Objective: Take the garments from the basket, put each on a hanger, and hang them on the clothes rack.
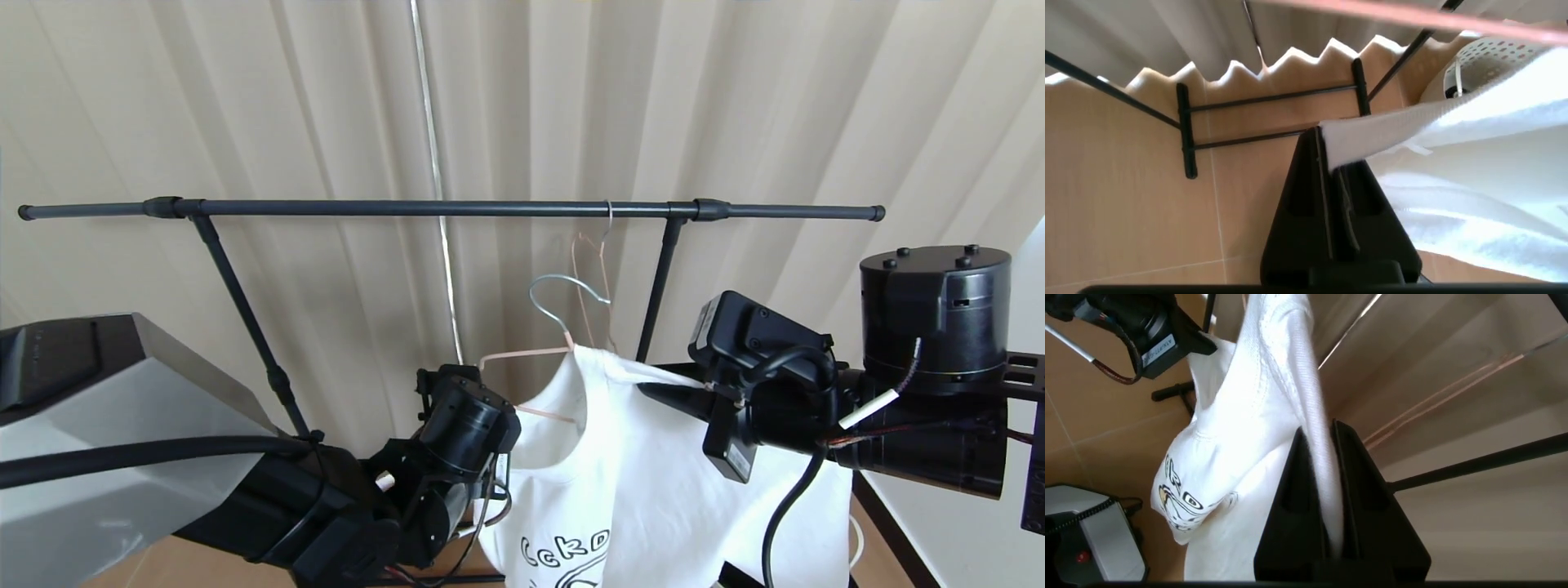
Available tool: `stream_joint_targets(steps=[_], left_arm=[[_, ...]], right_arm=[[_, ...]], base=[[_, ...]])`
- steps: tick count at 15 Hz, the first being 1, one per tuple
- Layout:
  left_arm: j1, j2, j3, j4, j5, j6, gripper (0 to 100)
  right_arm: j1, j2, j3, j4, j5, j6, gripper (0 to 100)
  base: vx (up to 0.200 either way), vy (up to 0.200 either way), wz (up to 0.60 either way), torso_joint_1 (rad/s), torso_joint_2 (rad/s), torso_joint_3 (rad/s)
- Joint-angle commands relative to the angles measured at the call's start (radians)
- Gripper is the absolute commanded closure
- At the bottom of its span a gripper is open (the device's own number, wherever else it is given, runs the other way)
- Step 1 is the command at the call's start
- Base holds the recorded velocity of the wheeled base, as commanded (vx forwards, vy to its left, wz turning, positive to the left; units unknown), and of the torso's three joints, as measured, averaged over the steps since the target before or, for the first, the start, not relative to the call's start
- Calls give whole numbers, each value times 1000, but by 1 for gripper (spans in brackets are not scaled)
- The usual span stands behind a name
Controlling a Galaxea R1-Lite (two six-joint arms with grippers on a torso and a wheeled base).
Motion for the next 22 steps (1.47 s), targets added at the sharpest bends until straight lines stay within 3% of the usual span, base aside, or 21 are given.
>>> stream_joint_targets(steps=[1,22], left_arm=[[9,-41,-4,-1,0,1,100],[128,-112,-1,1,46,2,100]], right_arm=[[2,6,1,1,0,-1,100],[-34,-67,48,10,-3,-4,100]], base=[[0,0,0,0,0,0],[0,0,0,0,0,0]])
